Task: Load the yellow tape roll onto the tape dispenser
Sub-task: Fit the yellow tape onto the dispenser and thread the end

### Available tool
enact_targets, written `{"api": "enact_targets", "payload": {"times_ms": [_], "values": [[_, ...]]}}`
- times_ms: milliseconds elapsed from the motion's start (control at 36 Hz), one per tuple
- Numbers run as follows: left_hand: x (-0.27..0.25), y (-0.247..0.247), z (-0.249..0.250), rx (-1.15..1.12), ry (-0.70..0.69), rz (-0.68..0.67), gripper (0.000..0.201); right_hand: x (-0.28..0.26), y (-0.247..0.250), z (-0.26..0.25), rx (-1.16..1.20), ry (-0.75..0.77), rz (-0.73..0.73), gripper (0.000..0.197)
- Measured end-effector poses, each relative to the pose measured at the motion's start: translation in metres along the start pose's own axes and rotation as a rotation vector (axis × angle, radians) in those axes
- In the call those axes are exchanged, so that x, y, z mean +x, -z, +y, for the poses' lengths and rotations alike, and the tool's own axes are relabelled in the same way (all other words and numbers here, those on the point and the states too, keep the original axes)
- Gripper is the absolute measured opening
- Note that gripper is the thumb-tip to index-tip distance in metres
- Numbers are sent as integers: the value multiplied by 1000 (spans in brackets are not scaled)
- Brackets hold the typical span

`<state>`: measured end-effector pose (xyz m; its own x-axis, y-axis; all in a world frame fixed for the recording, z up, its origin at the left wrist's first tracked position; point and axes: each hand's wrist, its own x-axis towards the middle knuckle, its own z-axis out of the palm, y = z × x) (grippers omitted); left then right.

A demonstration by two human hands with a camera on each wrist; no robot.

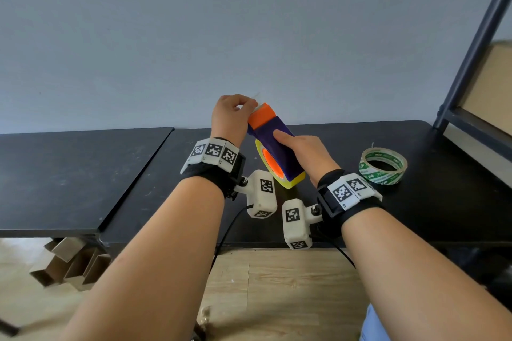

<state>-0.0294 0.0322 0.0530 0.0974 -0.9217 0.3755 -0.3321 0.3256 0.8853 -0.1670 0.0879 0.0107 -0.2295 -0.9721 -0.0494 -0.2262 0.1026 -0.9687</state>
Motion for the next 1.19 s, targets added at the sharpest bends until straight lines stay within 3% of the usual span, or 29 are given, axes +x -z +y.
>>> {"api": "enact_targets", "payload": {"times_ms": [222,389,1000,1194], "values": [[1,1,-5,10,-27,-30,9,0,-1,-1,45,-24,17,54],[3,1,-13,17,-23,-10,8,0,-2,-5,60,-65,6,34],[6,8,-26,37,-8,-21,8,4,-7,-7,147,-119,9,35],[4,10,-24,11,-17,-33,8,3,-9,-8,213,-151,11,46]]}}
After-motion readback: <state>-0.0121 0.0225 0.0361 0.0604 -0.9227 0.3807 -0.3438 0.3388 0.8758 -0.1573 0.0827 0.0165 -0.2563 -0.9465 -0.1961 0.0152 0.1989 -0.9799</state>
